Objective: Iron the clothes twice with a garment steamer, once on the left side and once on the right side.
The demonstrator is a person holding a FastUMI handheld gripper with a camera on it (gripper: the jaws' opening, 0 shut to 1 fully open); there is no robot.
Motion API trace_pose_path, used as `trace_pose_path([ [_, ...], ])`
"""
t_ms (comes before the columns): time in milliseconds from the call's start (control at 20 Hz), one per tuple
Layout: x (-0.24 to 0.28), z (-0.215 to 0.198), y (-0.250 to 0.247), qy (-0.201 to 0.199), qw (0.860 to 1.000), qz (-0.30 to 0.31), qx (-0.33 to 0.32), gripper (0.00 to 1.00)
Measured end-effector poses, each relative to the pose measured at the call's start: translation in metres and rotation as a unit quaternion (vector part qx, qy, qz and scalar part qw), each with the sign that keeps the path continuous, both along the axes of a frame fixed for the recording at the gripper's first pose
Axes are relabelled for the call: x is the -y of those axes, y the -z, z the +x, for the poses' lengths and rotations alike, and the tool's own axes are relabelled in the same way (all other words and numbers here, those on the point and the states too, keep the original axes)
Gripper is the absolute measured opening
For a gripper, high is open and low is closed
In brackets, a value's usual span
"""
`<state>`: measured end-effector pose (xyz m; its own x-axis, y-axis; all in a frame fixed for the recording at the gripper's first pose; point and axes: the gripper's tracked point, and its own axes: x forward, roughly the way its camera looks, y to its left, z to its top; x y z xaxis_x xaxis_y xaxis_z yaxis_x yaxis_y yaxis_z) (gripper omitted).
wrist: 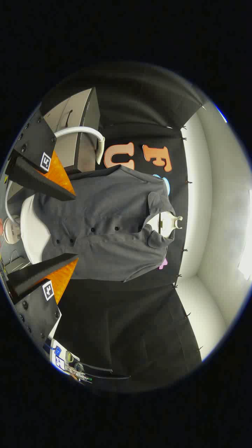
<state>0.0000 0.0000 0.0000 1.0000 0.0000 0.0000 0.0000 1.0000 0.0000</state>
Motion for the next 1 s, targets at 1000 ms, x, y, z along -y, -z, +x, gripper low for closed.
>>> trace_pose_path([
  [1000,-0.0093,0.0019,0.001,-0.007,1.0,-0.003,-0.002,0.97],
])
